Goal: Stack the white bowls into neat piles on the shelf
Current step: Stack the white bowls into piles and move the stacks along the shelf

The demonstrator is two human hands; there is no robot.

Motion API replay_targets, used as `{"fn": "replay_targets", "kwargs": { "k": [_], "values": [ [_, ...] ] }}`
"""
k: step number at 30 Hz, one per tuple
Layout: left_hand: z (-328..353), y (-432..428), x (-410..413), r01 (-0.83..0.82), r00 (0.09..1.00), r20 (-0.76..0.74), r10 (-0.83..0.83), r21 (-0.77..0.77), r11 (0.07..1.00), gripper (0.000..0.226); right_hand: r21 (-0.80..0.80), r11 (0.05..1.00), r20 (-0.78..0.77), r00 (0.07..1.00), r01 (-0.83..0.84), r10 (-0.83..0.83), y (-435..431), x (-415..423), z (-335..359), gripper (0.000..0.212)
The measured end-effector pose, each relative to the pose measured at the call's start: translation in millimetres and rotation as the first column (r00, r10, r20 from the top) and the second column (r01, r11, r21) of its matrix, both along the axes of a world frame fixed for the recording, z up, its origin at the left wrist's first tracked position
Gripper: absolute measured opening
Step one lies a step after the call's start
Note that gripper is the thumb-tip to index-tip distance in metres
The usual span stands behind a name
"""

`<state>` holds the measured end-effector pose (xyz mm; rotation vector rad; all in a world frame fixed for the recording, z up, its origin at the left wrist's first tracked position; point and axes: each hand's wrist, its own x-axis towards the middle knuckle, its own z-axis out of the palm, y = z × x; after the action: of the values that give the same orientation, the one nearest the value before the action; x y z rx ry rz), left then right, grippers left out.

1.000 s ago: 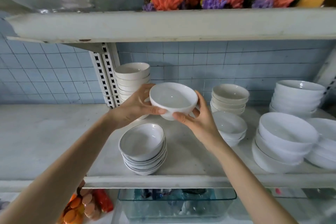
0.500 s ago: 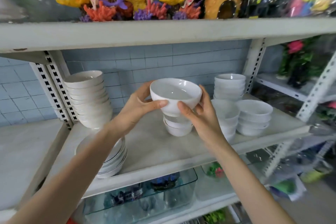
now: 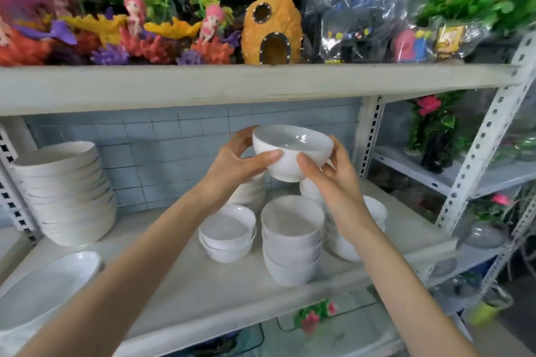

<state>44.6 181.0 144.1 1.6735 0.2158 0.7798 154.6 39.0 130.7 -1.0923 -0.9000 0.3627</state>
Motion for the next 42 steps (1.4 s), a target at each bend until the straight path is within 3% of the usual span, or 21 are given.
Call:
{"fn": "replay_targets", "kwargs": {
  "k": [3,11,19,25,30,35,42],
  "values": [
    [2.5,-2.7,38.2,0.011,1.0,0.013,-0.011,-0.003,1.0,0.066,-0.029,0.999,0.042,0.999,0.014,-0.013,-0.3,41.4,5.1,0.065],
    [-4.8,-4.5,125.8,-0.07,0.996,0.048,0.074,-0.082,0.994,0.065,-0.107,0.994,0.065,0.997,-0.031,0.038,7.3,136.6,6.8,0.074],
    [-13.3,20.6,170.1,-0.1,0.991,-0.087,0.098,-0.022,0.995,0.076,-0.21,0.978,0.186,0.982,0.009,0.031,34.1,203.5,-2.8,0.077],
    [-28.6,42.4,195.5,-0.084,0.979,-0.187,0.081,-0.01,0.996,0.066,-0.28,0.958,0.254,0.967,0.071,0.002,50.3,230.5,-24.7,0.079],
    [-45.8,51.1,204.3,-0.071,0.964,-0.256,0.068,-0.001,0.998,0.061,-0.295,0.955,0.216,0.976,0.027,0.04,56.5,238.3,-44.0,0.064],
    [-51.7,55.0,207.2,-0.052,0.944,-0.327,0.052,0.01,0.999,0.066,-0.31,0.951,0.198,0.979,0.02,0.044,60.2,242.8,-56.2,0.067],
    [-51.3,56.8,209.4,-0.027,0.926,-0.375,0.033,0.022,0.999,0.058,-0.367,0.93,0.197,0.978,0.011,0.066,60.3,245.8,-61.8,0.064]
  ]
}}
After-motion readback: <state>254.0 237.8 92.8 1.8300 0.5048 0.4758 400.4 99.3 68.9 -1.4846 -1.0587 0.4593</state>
